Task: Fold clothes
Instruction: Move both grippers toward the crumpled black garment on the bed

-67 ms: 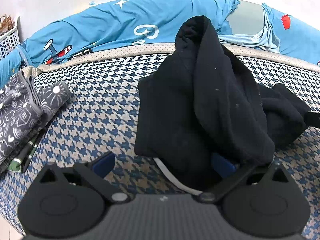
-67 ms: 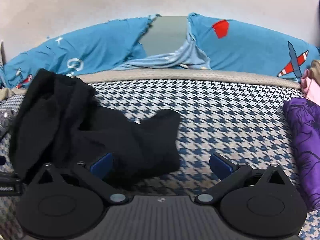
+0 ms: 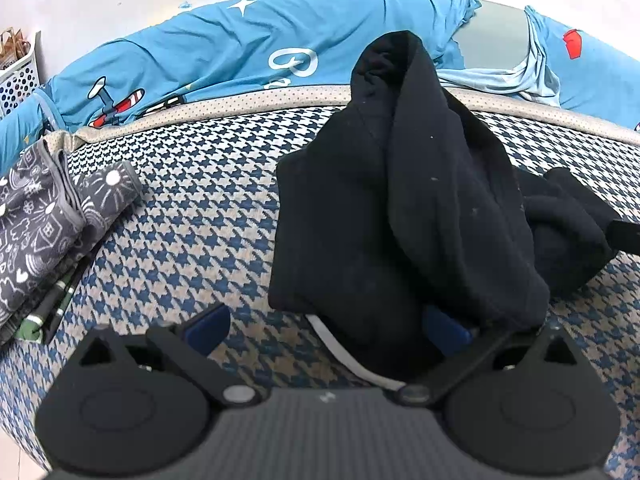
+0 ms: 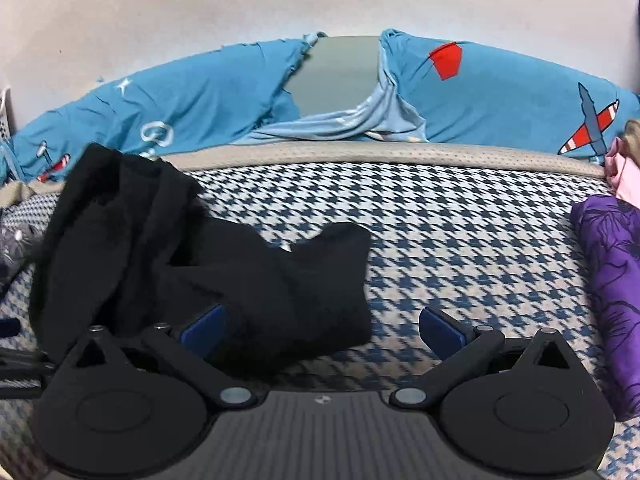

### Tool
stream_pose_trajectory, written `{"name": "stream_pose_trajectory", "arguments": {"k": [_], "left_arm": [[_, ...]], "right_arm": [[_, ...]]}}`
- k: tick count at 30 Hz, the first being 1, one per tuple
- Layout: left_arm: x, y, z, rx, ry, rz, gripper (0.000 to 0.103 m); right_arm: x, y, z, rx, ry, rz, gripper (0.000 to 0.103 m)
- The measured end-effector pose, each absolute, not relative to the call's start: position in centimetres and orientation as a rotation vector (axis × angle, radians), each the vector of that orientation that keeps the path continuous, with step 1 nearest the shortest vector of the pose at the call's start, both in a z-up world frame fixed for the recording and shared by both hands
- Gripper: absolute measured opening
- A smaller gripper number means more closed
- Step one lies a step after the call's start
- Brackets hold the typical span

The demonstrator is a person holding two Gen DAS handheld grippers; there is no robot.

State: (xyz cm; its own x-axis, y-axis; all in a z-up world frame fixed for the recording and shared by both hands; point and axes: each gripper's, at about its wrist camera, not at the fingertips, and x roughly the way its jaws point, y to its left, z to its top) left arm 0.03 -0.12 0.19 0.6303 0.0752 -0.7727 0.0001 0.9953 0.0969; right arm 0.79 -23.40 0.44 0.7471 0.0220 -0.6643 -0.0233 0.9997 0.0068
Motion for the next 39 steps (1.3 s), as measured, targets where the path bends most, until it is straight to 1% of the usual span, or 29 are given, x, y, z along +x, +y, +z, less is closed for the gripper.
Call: {"name": "stream_pose_trajectory", "arguments": {"k": [10,16,18,21,23,28,34,39], "left_arm": [[0.2,0.2,0.1,0.078,0.884,0.043,0.103],[-0.1,0.9,1.2,0.031,0.859,0.024,0.103],[0.0,1.1,1.6,0.025,0.846,0.025,0.103],[-0.1,1.9,2.2,-0.001,0.83,0.033,0.103],[-0.1,2.5,2.5,-0.03,0.826,0.032,0.103],[-0.4,3.1,3.3,-0.073,0.808,0.019,0.103],[-0.2,3.4,3.3,-0.084,0.811,0.049,0.103],[0.1,3.7,3.3,-0.09,0.811,0.081,0.103]], "right_arm": [[0.3,-21.0,2.1,-0.014,0.736,0.036,0.103],[0.5,-21.1,2.2,0.023,0.752,0.091,0.102],[0.6,-21.0,2.2,0.02,0.742,0.108,0.099],[0.7,-20.7,2.1,0.034,0.732,0.131,0.097],[0.8,-20.5,2.1,0.051,0.725,0.147,0.092],[1.3,-19.9,2.3,0.081,0.705,0.195,0.084],[1.8,-18.8,2.2,0.088,0.7,0.242,0.082],[1.9,-17.7,2.2,0.108,0.679,0.257,0.078]]}}
